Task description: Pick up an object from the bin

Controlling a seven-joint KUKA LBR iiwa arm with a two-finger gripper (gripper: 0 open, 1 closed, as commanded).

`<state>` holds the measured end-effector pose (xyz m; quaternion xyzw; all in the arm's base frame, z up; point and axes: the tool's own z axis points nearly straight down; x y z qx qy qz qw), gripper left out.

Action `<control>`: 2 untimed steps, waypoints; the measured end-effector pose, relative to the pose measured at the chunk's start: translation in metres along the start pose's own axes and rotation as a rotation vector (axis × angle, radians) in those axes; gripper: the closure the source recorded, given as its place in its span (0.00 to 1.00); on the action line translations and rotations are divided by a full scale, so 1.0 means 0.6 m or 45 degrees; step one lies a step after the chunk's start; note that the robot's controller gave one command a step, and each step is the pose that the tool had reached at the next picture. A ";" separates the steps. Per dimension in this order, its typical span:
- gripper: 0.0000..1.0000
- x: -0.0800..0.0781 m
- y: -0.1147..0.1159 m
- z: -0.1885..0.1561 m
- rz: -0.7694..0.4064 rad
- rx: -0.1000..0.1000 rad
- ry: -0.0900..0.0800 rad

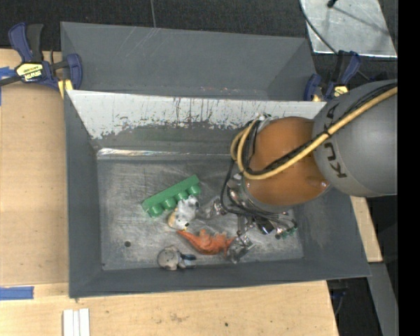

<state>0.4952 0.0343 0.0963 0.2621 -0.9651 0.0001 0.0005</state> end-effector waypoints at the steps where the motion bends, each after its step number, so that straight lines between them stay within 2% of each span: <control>1: 1.00 -0.059 0.093 0.038 -0.026 0.005 -0.006; 2: 1.00 -0.059 0.093 0.038 -0.027 0.005 -0.006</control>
Offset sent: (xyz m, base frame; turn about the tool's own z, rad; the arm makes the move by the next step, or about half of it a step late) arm 0.0000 0.0000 0.0000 0.0000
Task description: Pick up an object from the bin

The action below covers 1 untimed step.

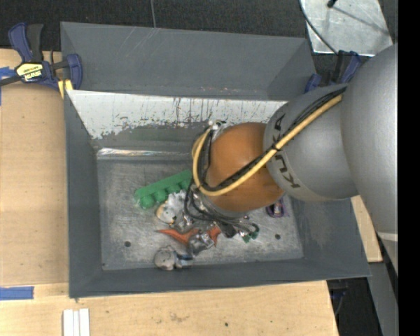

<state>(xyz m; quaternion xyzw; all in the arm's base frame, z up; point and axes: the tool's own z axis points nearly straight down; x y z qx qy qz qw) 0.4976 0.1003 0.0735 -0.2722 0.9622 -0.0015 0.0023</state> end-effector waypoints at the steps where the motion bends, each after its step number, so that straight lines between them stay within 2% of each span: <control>1: 1.00 0.022 -0.026 -0.044 0.023 -0.007 0.006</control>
Offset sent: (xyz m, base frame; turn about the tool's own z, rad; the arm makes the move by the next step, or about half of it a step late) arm 0.0143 0.0523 0.1390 -0.0095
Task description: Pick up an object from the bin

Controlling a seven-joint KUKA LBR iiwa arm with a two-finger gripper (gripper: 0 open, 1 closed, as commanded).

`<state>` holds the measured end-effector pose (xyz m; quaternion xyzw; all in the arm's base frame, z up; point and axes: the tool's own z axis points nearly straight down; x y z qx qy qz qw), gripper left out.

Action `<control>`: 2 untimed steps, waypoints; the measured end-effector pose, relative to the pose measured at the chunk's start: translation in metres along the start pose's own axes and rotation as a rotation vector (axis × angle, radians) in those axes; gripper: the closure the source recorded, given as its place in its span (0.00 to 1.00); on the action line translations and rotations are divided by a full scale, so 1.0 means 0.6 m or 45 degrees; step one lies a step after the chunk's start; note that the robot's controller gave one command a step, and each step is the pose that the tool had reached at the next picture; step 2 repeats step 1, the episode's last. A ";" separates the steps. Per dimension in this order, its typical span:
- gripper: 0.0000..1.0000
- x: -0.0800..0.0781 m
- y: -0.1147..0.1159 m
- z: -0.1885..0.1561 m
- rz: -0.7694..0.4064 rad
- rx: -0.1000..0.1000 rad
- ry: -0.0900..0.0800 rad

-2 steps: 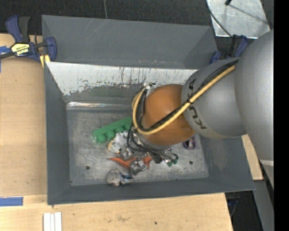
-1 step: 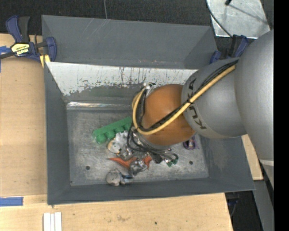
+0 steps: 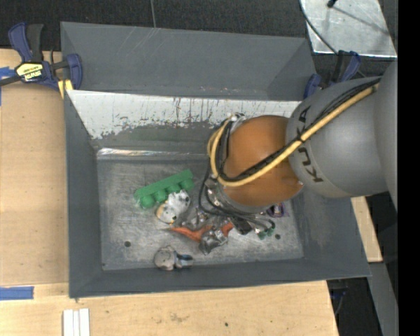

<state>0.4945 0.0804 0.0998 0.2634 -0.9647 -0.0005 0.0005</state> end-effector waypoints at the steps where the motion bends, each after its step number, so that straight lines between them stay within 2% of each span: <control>1: 1.00 -0.033 0.028 -0.095 -0.004 0.003 0.004; 2: 1.00 -0.033 0.028 -0.095 -0.004 0.003 0.004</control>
Offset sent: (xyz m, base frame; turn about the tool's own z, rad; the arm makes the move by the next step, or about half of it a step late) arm 0.0189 0.0016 0.1001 -0.0011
